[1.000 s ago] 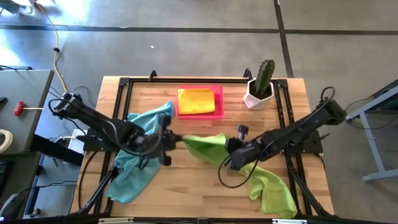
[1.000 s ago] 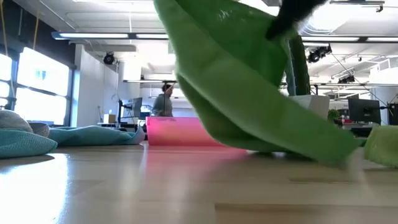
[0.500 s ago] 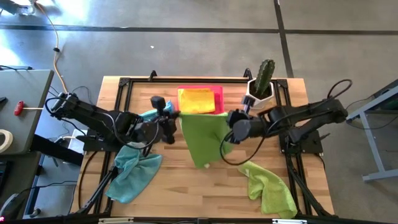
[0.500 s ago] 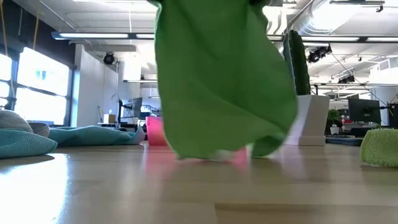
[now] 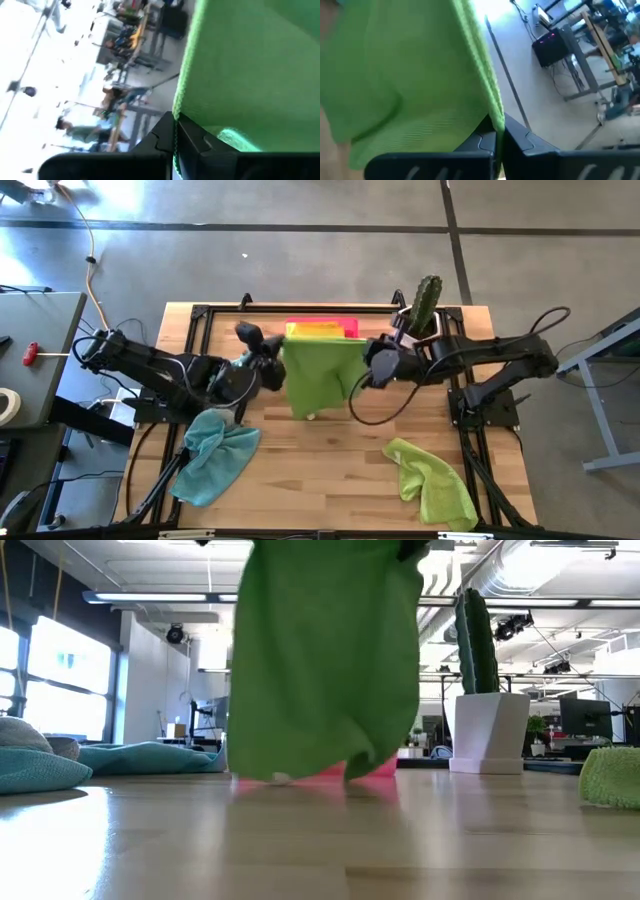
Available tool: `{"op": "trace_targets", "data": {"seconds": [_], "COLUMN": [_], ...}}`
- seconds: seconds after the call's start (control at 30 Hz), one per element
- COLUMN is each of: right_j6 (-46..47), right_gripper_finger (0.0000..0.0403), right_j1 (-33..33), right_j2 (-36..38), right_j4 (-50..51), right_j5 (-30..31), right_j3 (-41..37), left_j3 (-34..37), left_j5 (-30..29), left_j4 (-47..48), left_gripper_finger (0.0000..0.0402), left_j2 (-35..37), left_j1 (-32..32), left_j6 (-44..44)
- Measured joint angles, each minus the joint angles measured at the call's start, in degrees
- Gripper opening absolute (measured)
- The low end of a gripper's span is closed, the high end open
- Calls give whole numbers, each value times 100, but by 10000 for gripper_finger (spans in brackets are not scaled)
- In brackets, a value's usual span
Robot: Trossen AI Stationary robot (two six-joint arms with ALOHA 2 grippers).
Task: Fold microfiber towels
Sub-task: Fold the green microfiber cloth
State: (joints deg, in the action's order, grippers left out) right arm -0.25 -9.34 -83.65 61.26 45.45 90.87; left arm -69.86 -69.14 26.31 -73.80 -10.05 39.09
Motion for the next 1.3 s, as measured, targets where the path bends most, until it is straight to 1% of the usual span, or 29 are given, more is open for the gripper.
{"op": "trace_targets", "data": {"seconds": [0.03, 0.07, 0.13, 0.17, 0.2, 0.23, 0.27, 0.3, 0.33, 0.43, 0.5, 0.53, 0.6, 0.7, 0.8, 0.87, 1.0, 1.1, 1.2, 1.3], "right_j6": [-163, -295, -521, -637, -746, -787, -868, -910, -946, -1227, -1480, -1581, -1662, -1635, -1635, -1635, -1536, -1440, -1242, -957], "right_gripper_finger": [0, 0, 0, 0, 0, 0, 0, 0, 0, 0, 0, 0, 0, 0, 0, 0, 0, 0, 0, 0], "right_j1": [27, 44, 43, 41, 37, 26, 9, -9, -24, -47, -36, -26, -12, 2, 6, 18, 34, 34, 32, 32], "right_j2": [18, 39, 63, 63, 60, 60, 62, 61, 57, 60, 60, 60, 50, 43, 41, 41, 36, 34, 34, 34], "right_j4": [19, 33, -12, -5, 4, 4, 6, 58, 116, 111, 109, 94, 43, 49, 62, 61, 82, 212, 315, 443], "right_j5": [-447, -1001, -1934, -2249, -2393, -2399, -2260, -1975, -1582, -290, 190, 273, 265, 154, 168, 159, -75, -197, -321, -718], "right_j3": [-1, -2, -2, -2, -2, -2, 1, 34, 91, 333, 562, 692, 948, 1203, 1297, 1295, 1156, 1139, 1139, 1139], "left_j3": [0, 0, 0, 3, 1, -7, -7, 1, 8, -3, -1, -1, -1, -1, -1, -1, -1, -1, -1, -1], "left_j5": [18, 201, 798, 1110, 1358, 1596, 1750, 1791, 1702, 877, 326, 123, -122, -199, -175, -165, -193, -203, -204, -170], "left_j4": [-75, -139, -242, -231, -265, -300, -288, -276, -288, -646, -1058, -1294, -1793, -2358, -2627, -2662, -2569, -2361, -2038, -1647], "left_gripper_finger": [0, 0, 0, 0, 0, 0, 0, 0, 0, 0, 0, 0, 0, 0, 0, 0, 0, 0, 0, 0], "left_j2": [0, 0, 30, 73, 101, 114, 118, 124, 133, 177, 162, 160, 161, 161, 162, 162, 162, 160, 160, 160], "left_j1": [1, -21, -111, -160, -198, -231, -257, -275, -277, -260, -174, -132, -25, 99, 201, 264, 285, 138, -90, -363], "left_j6": [143, 237, 322, 339, 352, 355, 363, 408, 517, 1098, 1625, 1917, 2483, 3056, 3259, 3224, 2909, 2546, 1805, 969]}}
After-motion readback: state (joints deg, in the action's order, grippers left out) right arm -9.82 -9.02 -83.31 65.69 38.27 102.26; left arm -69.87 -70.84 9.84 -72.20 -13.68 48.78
